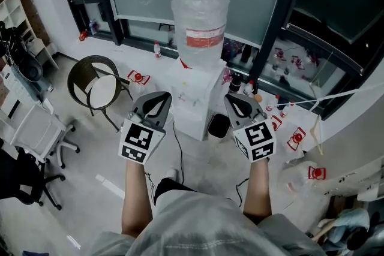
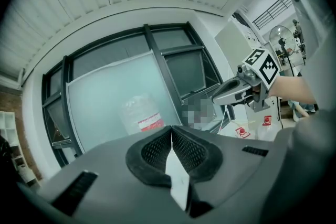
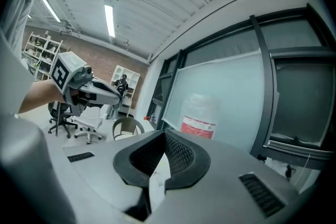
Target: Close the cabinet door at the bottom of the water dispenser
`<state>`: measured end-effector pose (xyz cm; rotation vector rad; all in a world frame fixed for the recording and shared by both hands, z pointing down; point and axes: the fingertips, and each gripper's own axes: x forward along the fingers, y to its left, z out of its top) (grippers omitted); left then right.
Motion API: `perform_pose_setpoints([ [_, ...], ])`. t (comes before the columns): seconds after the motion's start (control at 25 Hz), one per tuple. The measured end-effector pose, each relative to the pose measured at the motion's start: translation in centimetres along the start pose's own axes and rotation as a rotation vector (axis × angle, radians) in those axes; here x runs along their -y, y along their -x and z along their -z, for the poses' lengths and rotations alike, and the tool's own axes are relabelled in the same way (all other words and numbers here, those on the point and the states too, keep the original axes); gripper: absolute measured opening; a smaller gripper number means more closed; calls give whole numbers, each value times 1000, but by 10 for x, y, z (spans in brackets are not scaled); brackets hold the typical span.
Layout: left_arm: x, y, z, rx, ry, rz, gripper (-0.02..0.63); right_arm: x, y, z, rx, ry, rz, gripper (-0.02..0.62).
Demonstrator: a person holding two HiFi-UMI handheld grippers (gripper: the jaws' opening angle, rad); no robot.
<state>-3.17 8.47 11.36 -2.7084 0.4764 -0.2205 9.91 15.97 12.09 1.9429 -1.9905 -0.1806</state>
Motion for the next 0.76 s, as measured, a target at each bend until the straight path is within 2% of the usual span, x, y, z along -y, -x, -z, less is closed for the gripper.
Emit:
perform_pose_setpoints([
  [0.76,-1,-5,8,-20,7,18,21,6,-3,-5,43,-18,-9,28],
])
